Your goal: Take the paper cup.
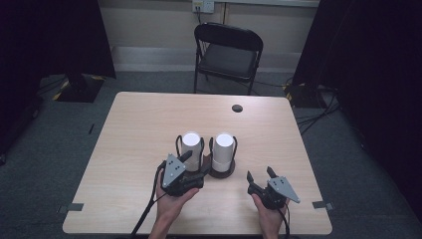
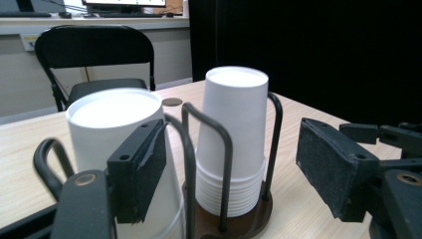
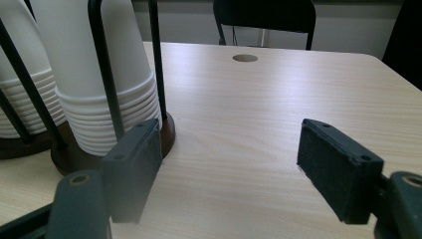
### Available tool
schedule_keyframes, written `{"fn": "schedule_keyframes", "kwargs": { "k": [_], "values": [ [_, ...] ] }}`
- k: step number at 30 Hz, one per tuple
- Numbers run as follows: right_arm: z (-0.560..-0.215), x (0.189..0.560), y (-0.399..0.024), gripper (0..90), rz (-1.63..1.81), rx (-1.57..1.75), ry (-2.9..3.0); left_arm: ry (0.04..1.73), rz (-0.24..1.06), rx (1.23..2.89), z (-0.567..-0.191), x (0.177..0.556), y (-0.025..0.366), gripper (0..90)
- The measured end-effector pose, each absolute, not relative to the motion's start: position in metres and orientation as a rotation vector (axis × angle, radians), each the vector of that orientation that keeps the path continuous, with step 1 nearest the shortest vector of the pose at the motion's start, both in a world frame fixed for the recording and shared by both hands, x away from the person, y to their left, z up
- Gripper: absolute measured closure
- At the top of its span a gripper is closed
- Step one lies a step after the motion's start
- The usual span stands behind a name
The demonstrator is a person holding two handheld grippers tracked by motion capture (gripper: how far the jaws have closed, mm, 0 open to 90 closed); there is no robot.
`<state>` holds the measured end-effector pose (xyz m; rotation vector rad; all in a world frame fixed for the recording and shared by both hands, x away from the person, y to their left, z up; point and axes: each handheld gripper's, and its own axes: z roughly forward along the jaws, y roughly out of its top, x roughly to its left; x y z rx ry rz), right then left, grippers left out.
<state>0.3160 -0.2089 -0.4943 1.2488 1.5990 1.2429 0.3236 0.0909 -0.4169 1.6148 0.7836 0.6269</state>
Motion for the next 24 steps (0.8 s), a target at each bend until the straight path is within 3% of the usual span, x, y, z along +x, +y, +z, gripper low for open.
{"fn": "schedule_keyframes", "kwargs": {
  "k": [24],
  "values": [
    [-0.494,0.317,-0.210,24.6,1.249,1.259,1.608,0.715,0.569,1.654,-0.400,0.341,0.074,28.0]
  ]
}}
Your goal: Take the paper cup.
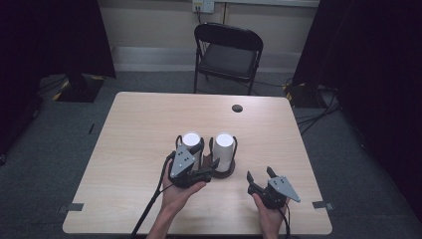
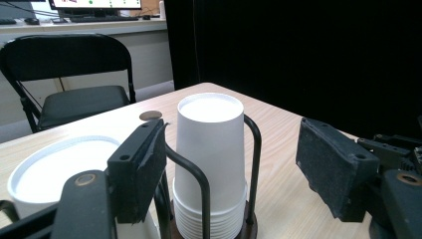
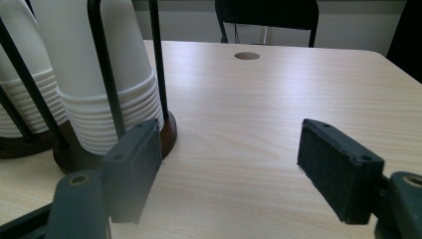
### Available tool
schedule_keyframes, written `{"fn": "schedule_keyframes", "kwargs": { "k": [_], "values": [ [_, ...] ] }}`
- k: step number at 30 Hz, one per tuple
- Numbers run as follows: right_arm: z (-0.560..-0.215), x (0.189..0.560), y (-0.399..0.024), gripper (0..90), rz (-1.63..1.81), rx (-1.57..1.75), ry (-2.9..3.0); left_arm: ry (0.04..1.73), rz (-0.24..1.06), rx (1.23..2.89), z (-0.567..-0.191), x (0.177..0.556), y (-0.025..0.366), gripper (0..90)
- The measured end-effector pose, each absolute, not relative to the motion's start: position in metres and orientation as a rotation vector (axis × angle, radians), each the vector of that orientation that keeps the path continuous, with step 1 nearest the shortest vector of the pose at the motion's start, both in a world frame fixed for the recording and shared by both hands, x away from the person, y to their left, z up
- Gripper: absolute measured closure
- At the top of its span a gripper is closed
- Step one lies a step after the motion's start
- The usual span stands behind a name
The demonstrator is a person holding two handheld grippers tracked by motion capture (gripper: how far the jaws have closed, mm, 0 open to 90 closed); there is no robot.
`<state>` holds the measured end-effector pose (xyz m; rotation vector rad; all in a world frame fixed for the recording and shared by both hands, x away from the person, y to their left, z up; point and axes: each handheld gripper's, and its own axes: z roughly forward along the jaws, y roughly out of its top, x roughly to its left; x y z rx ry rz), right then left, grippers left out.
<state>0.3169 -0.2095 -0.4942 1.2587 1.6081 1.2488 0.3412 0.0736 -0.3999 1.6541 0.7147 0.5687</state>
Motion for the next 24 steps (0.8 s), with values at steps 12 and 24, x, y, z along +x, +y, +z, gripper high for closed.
{"fn": "schedule_keyframes", "kwargs": {
  "k": [12,24],
  "values": [
    [-0.494,0.317,-0.210,24.6,1.251,1.256,1.609,0.713,0.549,1.677,-0.395,0.363,0.063,29.0],
    [-0.494,0.317,-0.209,24.6,1.257,1.253,1.622,0.695,0.499,1.725,-0.389,0.386,0.047,28.5]
  ]
}}
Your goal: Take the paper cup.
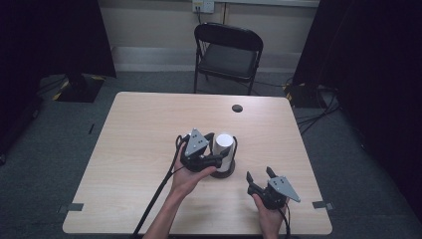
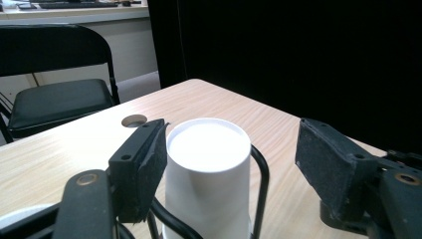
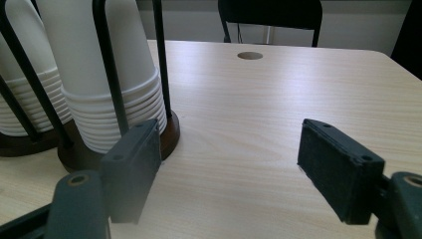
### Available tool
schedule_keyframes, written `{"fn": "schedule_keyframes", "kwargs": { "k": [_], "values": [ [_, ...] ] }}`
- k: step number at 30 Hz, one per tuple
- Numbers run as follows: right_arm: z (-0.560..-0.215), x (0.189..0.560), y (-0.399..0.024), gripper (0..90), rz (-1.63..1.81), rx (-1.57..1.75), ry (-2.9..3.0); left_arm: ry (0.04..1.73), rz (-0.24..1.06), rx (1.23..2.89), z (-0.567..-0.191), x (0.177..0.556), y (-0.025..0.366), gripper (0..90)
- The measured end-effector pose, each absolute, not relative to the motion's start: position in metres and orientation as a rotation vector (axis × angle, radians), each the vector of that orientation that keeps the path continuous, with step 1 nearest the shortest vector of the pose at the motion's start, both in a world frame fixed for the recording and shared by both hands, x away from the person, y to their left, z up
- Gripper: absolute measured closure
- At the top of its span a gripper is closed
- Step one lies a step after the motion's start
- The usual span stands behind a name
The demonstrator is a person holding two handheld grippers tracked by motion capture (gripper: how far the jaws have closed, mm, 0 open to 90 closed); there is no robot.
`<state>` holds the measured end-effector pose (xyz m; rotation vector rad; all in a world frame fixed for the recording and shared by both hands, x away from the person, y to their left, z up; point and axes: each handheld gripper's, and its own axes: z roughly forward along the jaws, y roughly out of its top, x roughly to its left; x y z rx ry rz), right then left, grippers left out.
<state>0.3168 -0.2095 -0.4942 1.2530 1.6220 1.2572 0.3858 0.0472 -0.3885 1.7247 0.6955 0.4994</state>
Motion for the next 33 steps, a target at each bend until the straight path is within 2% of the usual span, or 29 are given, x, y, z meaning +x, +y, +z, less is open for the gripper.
{"fn": "schedule_keyframes", "kwargs": {
  "k": [6,14,29,33],
  "values": [
    [-0.494,0.317,-0.209,24.6,1.261,1.249,1.632,0.693,0.533,1.775,-0.390,0.397,0.040,27.7],
    [-0.494,0.317,-0.209,24.7,1.255,1.247,1.642,0.717,0.501,1.777,-0.396,0.411,0.035,27.5],
    [-0.494,0.316,-0.209,24.9,1.264,1.249,1.639,0.724,0.498,1.816,-0.400,0.418,0.024,29.0],
    [-0.494,0.316,-0.209,24.9,1.265,1.247,1.637,0.705,0.537,1.850,-0.399,0.416,0.021,29.5]
  ]
}}
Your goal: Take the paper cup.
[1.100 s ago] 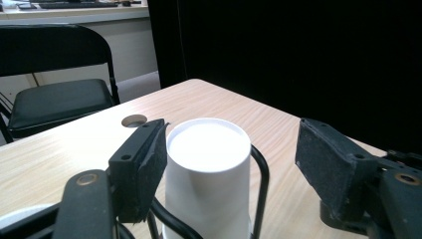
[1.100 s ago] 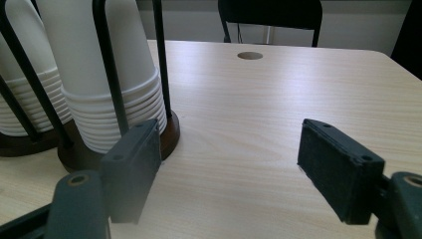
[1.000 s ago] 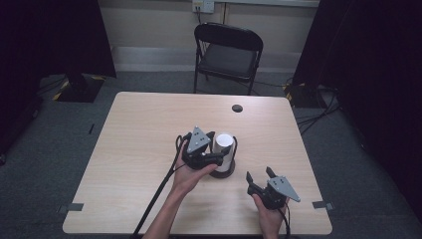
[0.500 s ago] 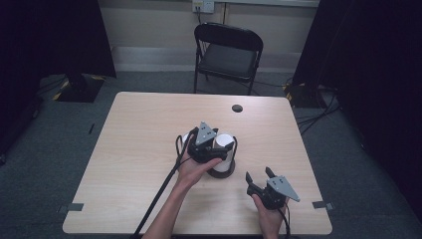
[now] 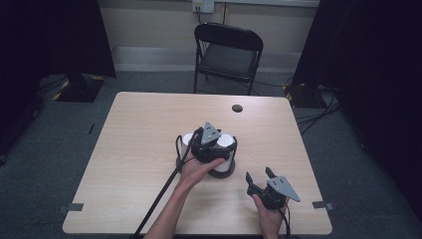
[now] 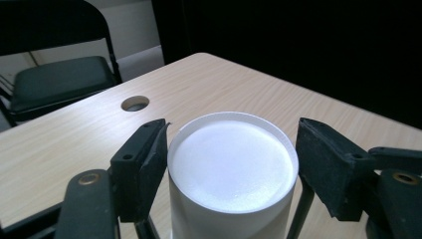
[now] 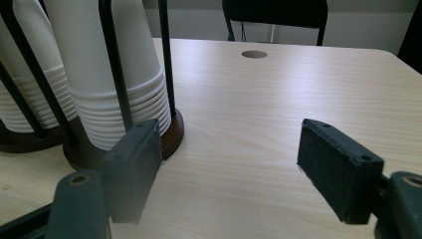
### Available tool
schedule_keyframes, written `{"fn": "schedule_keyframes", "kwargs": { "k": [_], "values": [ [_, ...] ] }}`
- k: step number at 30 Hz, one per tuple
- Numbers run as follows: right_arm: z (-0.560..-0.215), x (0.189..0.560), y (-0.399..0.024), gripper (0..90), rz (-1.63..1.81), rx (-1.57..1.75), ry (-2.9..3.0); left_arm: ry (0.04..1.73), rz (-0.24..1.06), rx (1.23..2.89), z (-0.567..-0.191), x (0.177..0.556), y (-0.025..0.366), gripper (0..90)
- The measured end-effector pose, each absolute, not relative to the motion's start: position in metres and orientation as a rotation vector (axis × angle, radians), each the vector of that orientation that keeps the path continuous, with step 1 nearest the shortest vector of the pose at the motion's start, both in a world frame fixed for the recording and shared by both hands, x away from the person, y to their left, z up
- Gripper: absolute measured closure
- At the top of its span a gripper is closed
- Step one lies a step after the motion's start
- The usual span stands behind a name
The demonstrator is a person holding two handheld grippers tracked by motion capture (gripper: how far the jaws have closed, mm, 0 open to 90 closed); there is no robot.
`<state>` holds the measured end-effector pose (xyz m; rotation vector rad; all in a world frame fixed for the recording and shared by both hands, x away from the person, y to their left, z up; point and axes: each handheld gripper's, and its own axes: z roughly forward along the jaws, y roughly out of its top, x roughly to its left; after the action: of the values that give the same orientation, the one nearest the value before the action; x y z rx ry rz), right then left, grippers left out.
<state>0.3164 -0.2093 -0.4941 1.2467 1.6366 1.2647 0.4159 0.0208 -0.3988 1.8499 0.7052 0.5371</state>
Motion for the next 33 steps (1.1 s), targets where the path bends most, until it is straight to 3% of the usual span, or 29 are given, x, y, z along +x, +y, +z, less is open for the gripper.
{"fn": "schedule_keyframes", "kwargs": {
  "k": [12,33],
  "values": [
    [-0.4942,0.3157,-0.2101,25.0,1.275,1.250,1.625,0.717,0.531,1.855,-0.4023,0.4190,0.0185,34.5],
    [-0.4943,0.3153,-0.2104,24.9,1.275,1.252,1.618,0.727,0.539,1.784,-0.3934,0.4136,0.0228,34.9]
  ]
}}
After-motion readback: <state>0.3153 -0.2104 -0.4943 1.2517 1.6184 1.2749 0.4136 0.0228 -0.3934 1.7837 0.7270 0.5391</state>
